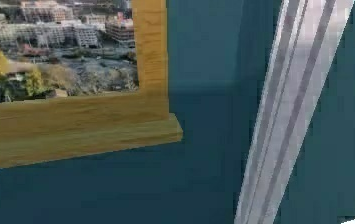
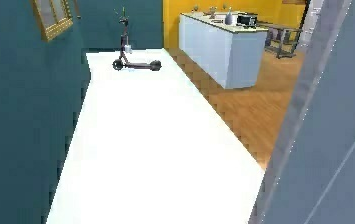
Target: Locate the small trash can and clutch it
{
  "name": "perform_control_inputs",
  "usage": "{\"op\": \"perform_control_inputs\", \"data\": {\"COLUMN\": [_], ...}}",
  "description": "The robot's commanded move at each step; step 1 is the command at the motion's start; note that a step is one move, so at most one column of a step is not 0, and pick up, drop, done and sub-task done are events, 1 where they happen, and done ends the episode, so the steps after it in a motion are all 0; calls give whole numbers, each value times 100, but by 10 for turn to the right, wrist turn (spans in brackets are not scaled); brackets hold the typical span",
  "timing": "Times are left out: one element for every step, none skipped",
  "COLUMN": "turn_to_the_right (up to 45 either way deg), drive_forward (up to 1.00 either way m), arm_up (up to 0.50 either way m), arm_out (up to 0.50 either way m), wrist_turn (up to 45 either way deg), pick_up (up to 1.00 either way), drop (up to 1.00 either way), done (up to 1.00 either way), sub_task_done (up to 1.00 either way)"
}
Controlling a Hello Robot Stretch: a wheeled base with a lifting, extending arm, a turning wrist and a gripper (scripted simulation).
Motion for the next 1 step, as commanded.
{"op": "perform_control_inputs", "data": {"turn_to_the_right": [-450], "drive_forward": [0], "arm_up": [0], "arm_out": [0], "wrist_turn": [0], "pick_up": [0], "drop": [0], "done": [0], "sub_task_done": [0]}}
